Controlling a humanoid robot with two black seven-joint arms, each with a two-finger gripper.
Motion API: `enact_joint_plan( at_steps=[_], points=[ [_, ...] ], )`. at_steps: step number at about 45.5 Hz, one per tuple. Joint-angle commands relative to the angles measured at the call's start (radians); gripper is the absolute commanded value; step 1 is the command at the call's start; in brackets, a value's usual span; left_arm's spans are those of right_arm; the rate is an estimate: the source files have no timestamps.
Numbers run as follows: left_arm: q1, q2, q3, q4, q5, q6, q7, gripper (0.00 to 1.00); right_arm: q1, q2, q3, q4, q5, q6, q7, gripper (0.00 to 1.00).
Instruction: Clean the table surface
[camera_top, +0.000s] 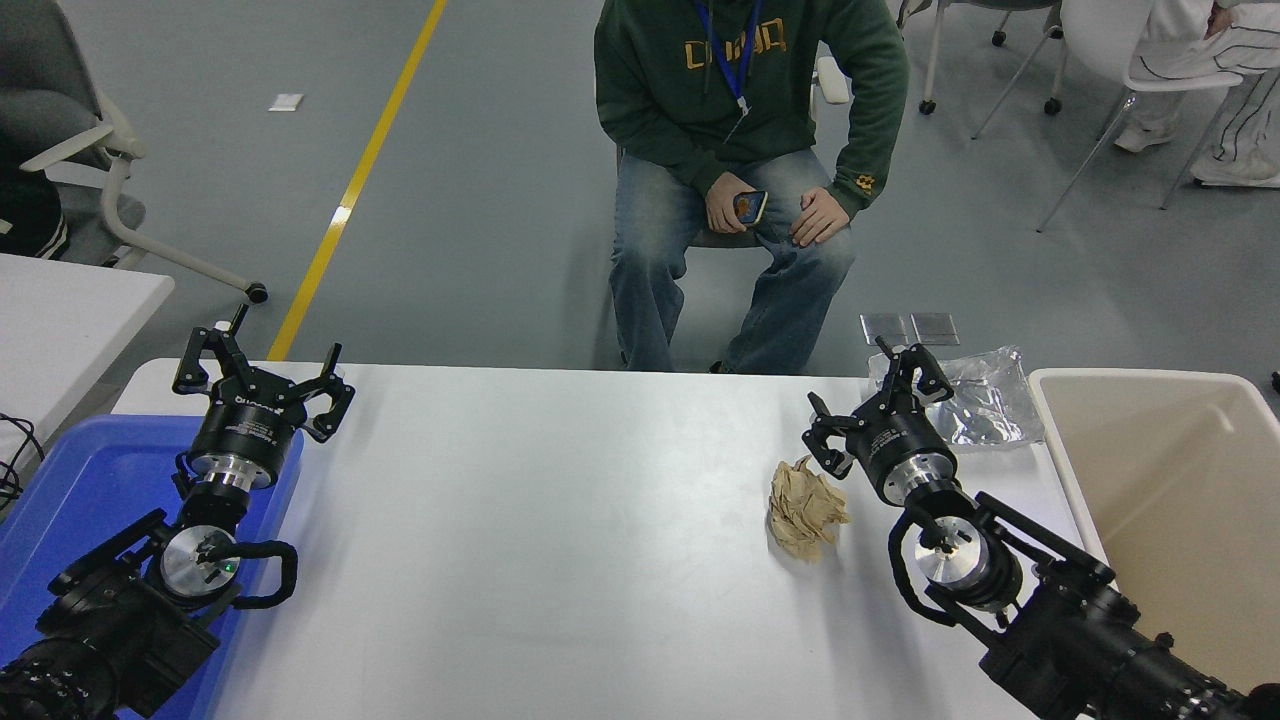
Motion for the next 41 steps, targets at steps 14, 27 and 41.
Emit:
enact_joint_plan(
  at_steps=[14, 27, 41],
  points=[
    [0.0, 0.0, 0.0, 0.0, 0.0, 0.0, 0.001, 1.0, -0.009, -0.006, -0.003, -0.008, -0.096, -0.003, 0.039, 1.0],
    [0.0, 0.0, 0.0, 0.0, 0.0, 0.0, 0.001, 1.0, -0.003, -0.085, -0.034, 0.005, -0.326, -0.086, 0.011, 1.0],
    [0.0, 0.0, 0.0, 0.0, 0.0, 0.0, 0.001, 1.0, 0.028, -0.194, -0.175, 0.015, -0.392, -0.149, -0.094, 1.0]
  ],
)
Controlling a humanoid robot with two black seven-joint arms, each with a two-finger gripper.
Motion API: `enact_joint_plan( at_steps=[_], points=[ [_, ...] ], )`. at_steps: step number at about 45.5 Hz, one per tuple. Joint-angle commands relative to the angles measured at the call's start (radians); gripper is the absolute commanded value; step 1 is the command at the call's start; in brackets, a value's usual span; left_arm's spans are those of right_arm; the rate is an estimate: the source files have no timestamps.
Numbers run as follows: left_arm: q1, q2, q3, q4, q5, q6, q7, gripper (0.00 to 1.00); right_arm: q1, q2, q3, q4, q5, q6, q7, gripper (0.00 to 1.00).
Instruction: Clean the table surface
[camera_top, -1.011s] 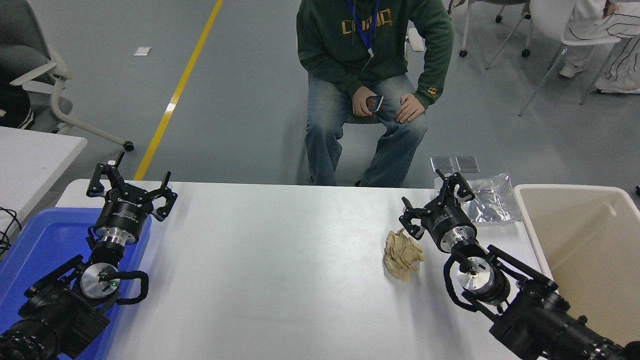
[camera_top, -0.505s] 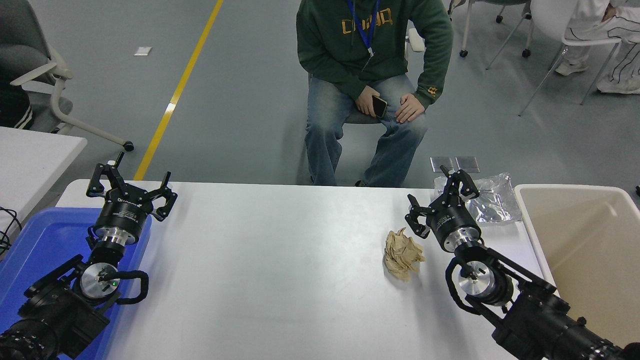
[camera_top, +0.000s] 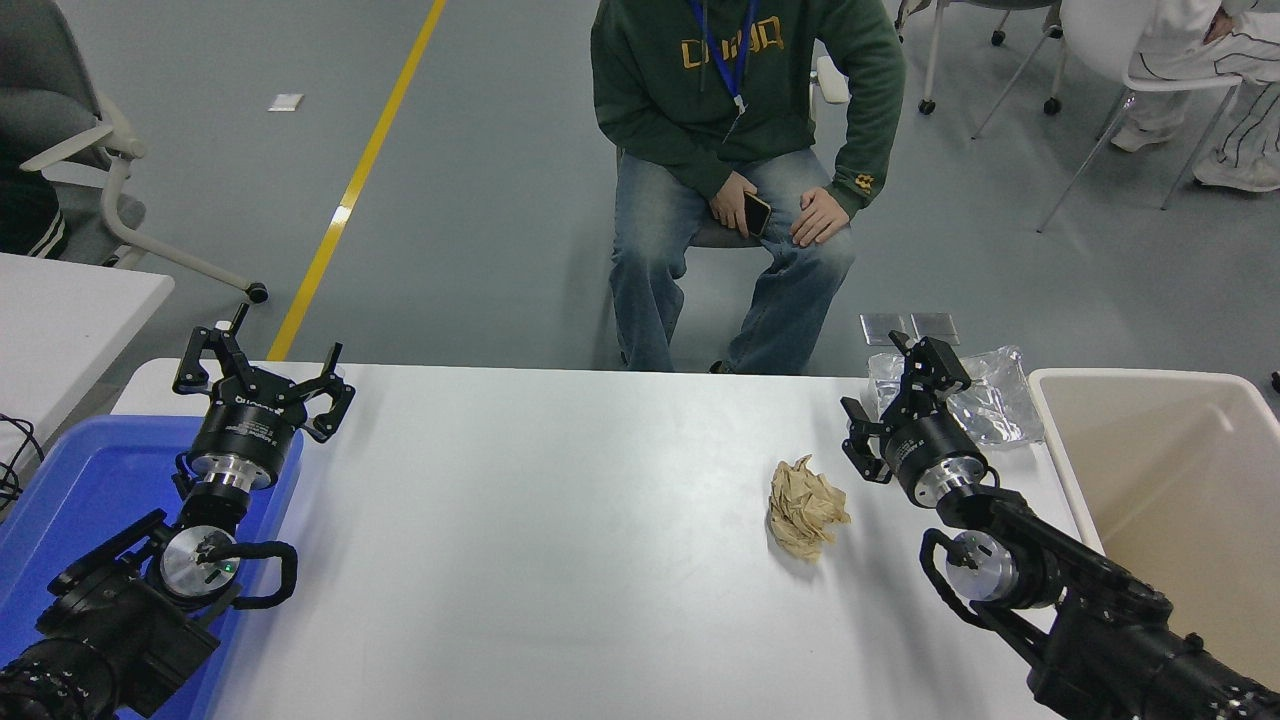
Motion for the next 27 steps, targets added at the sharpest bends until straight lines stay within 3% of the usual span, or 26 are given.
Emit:
enact_joint_plan(
  at_steps=[1, 8, 27],
  points=[
    [0.0, 0.0, 0.0, 0.0, 0.0, 0.001, 0.0, 1.0, 0.028, -0.079, -0.108, 0.005, -0.064, -0.062, -0.084, 1.0],
    [0.0, -0.001, 0.0, 0.0, 0.0, 0.001, 0.0, 1.0, 0.081, -0.128, -0.226, 0.004, -0.063, -0.134, -0.197, 1.0],
    [0.0, -0.001, 0.0, 0.0, 0.0, -0.001, 0.0, 1.0, 0.247, -0.175, -0.366, -0.01, -0.048, -0.129, -0.51, 1.0]
  ],
)
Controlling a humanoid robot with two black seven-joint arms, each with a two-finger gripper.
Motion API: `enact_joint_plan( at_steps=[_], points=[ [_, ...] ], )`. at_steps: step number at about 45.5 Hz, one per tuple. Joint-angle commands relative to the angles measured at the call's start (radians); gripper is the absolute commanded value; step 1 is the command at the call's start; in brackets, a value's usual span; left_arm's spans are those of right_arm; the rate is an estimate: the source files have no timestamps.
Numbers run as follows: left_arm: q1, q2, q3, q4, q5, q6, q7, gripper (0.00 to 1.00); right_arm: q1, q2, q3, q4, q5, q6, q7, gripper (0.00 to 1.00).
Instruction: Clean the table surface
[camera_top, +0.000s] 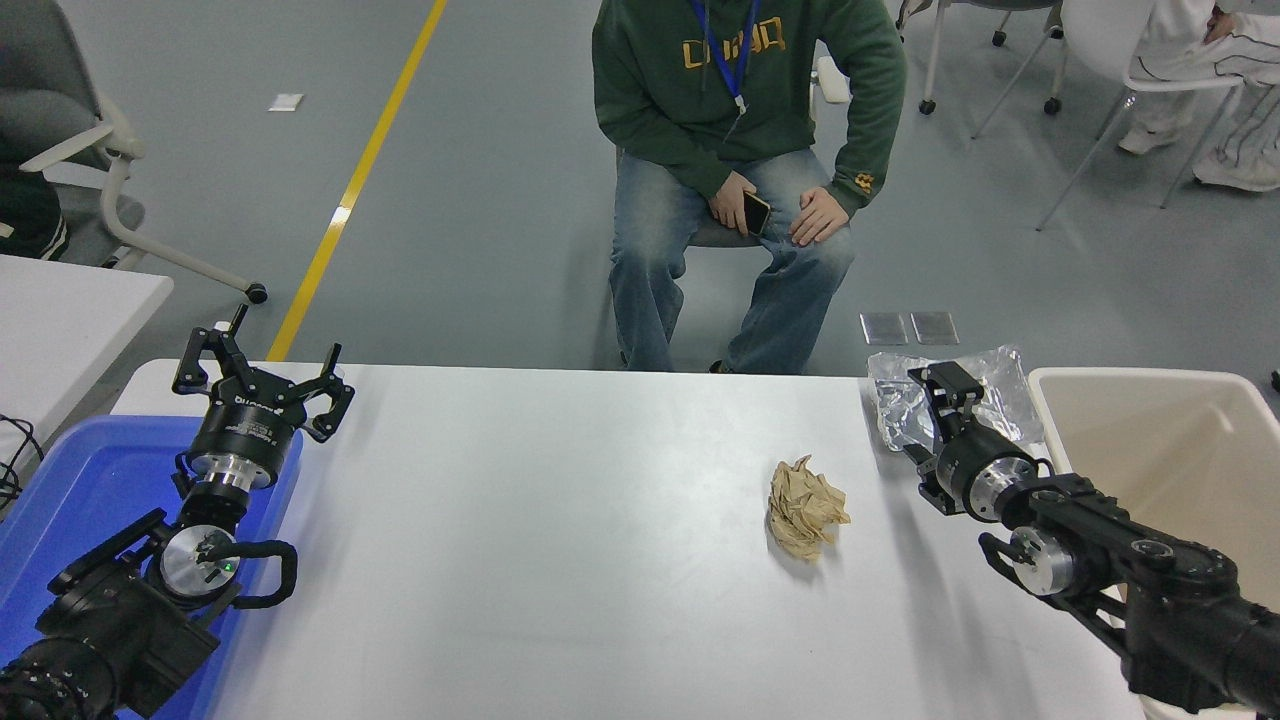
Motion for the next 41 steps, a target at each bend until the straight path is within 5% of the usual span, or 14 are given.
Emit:
enact_joint_plan(
  at_steps=[1, 13, 41],
  points=[
    [0.0, -0.001, 0.0, 0.0, 0.0, -0.001, 0.0, 1.0, 0.094, -0.029, -0.086, -0.01, 0.003, -0.005, -0.19, 1.0],
    [0.0, 0.0, 0.0, 0.0, 0.0, 0.0, 0.0, 1.0, 0.132, 0.0, -0.088, -0.118, 0.005, 0.03, -0.288, 1.0],
    [0.0, -0.001, 0.0, 0.0, 0.0, 0.0, 0.0, 1.0, 0.151, 0.169, -0.103, -0.388, 0.057, 0.152, -0.296, 0.94]
  ],
)
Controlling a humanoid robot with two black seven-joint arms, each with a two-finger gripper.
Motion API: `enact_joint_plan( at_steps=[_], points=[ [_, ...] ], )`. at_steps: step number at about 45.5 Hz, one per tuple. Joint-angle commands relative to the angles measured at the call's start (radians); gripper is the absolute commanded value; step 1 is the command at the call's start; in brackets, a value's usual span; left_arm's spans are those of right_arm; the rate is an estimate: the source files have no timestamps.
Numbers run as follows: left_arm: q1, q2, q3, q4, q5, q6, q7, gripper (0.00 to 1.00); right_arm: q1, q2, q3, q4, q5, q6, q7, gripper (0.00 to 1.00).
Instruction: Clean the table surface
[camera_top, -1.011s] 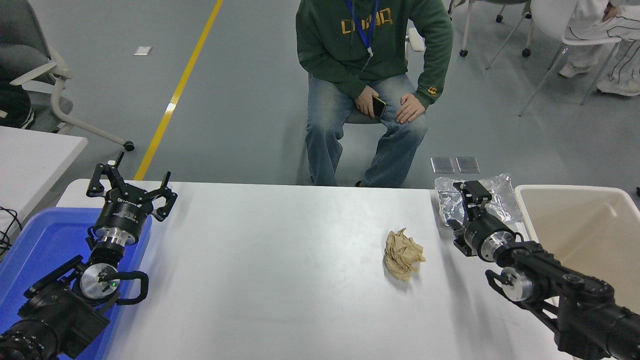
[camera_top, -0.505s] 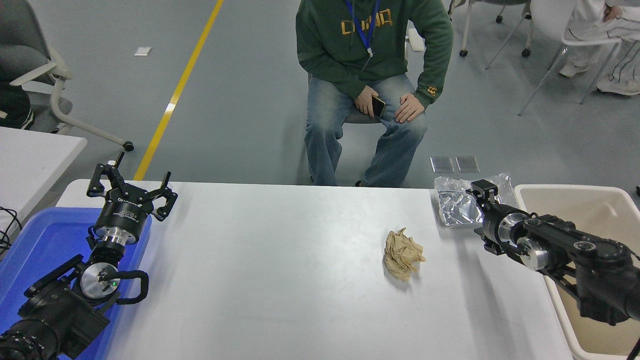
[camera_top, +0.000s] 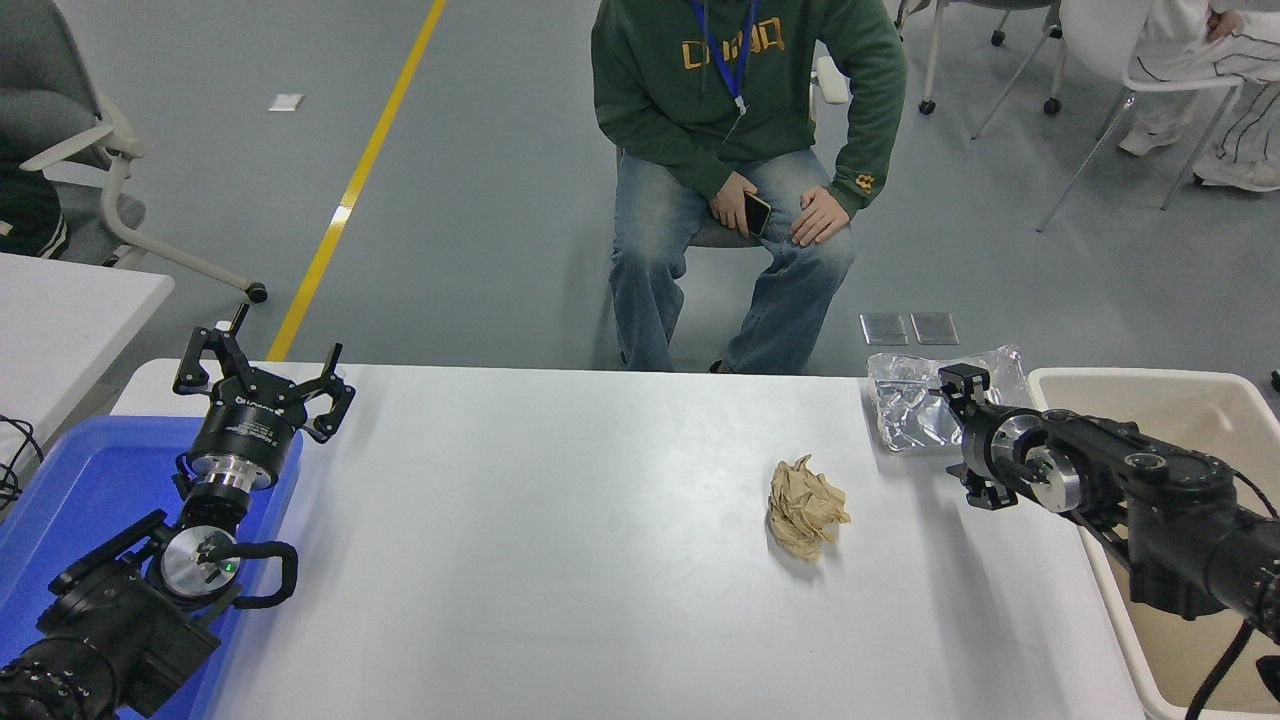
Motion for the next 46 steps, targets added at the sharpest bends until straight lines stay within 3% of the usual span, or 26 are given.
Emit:
enact_joint_plan(
  at_steps=[1, 18, 35, 46],
  points=[
    [0.0, 0.0, 0.0, 0.0, 0.0, -0.001, 0.0, 1.0, 0.005, 0.056, -0.028, -0.097, -0.001, 0.028, -0.006, 0.93],
    [0.0, 0.001, 0.0, 0.0, 0.0, 0.001, 0.0, 1.0, 0.029, 0.088, -0.128, -0.162, 0.014, 0.078, -0.042, 0.46],
    [0.0, 0.0, 0.0, 0.0, 0.0, -0.001, 0.0, 1.0, 0.054, 0.096, -0.128, -0.168, 0.004, 0.091, -0.046, 0.27],
    [0.0, 0.001, 0.0, 0.0, 0.0, 0.001, 0.0, 1.0, 0.054, 0.105, -0.128, -0.168, 0.001, 0.091, -0.045, 0.23]
  ],
)
